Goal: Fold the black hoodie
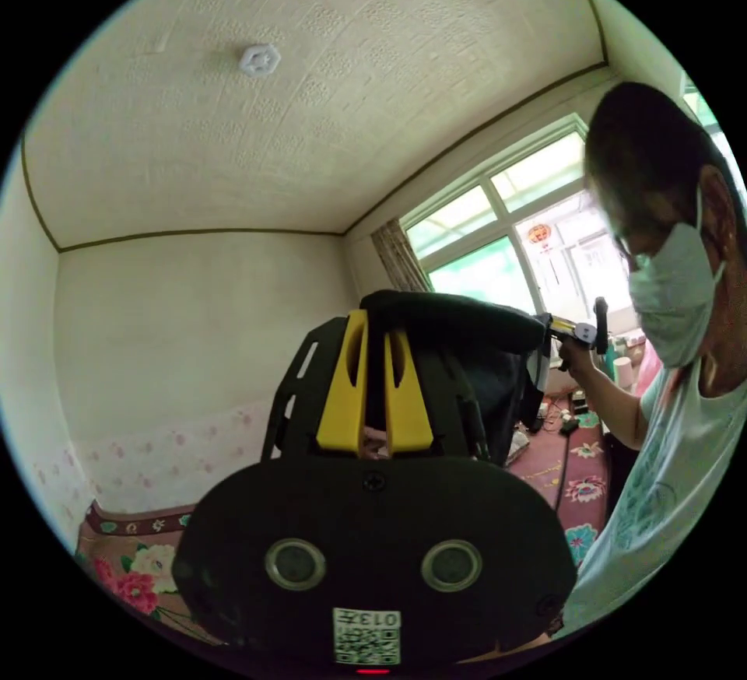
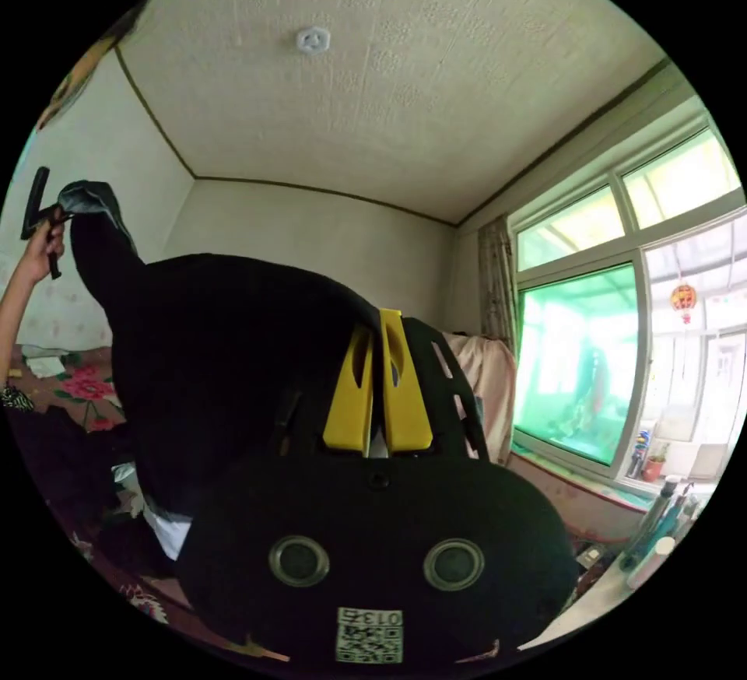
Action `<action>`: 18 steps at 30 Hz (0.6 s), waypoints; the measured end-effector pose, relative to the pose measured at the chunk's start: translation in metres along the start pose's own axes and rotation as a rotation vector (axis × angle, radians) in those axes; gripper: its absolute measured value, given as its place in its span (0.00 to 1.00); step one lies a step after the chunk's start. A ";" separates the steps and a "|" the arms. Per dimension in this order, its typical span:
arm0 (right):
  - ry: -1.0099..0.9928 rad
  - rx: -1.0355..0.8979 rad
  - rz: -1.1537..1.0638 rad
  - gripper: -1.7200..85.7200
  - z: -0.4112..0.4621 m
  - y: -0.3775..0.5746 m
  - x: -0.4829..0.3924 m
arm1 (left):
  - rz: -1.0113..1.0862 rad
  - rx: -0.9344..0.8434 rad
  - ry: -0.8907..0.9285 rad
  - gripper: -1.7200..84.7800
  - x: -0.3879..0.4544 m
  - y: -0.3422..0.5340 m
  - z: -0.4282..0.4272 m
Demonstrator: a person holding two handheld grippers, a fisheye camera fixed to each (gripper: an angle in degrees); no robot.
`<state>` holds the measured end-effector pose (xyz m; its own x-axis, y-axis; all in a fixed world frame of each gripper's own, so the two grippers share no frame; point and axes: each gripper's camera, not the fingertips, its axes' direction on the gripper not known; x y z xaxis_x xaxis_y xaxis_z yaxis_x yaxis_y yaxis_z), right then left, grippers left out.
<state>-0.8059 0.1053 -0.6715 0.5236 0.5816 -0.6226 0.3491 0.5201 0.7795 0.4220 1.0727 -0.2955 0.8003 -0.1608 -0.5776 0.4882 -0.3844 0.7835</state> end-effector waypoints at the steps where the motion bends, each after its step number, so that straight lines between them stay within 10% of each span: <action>1: 0.041 0.012 0.008 0.03 -0.022 -0.002 0.005 | 0.012 0.016 0.033 0.02 0.008 0.003 -0.009; 10: 0.331 0.219 -0.087 0.04 -0.143 -0.039 0.005 | -0.058 0.134 0.231 0.02 0.006 0.020 -0.030; 18: 0.342 0.243 -0.174 0.04 -0.071 -0.043 -0.018 | -0.064 0.069 0.156 0.02 -0.023 0.019 -0.024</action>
<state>-0.8851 0.1168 -0.6982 0.1681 0.6927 -0.7014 0.6027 0.4908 0.6292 0.4210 1.0914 -0.2618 0.8154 0.0063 -0.5789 0.5188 -0.4519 0.7258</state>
